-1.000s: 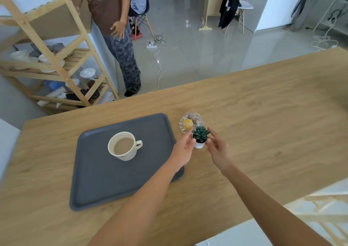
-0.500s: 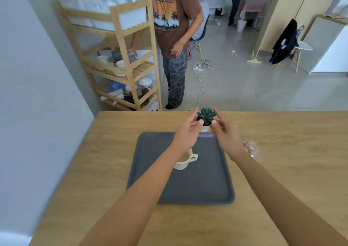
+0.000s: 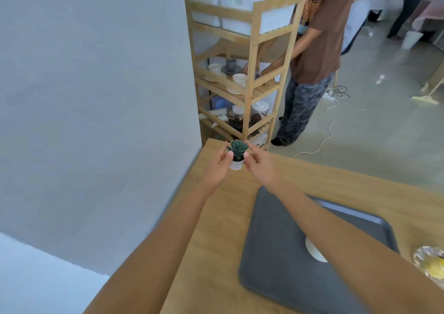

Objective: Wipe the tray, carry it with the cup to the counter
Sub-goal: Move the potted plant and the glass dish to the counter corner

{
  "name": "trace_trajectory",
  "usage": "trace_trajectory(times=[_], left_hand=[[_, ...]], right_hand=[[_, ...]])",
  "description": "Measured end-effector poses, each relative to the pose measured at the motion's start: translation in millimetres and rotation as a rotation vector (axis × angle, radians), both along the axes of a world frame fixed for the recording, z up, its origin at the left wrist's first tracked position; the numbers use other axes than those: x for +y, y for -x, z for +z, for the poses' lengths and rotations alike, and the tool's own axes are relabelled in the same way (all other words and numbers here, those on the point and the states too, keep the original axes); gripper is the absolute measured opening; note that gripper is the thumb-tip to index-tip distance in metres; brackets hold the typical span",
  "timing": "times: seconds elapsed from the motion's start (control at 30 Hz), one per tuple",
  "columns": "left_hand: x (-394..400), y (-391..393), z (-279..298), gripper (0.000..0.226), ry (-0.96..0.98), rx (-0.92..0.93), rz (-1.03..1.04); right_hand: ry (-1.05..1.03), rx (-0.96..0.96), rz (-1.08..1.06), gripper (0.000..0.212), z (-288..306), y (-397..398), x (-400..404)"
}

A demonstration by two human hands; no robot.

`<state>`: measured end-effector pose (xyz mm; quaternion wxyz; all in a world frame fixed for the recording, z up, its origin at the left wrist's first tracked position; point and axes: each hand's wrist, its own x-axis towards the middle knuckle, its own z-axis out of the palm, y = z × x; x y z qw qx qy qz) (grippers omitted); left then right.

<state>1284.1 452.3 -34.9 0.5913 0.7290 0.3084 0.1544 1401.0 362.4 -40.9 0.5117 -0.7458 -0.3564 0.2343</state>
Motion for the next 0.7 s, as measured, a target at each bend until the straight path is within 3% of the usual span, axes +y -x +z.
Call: trace_trajectory(times=[0.3, 0.7], left_hand=[[88, -19, -34, 0.036, 0.007, 0.043, 0.058], [137, -56, -72, 0.055, 0.124, 0.126, 0.089]], right_hand=[[0.167, -0.084, 0.026, 0.047, -37, -20, 94], [0.237, -0.092, 0.011, 0.048, -61, -55, 147]])
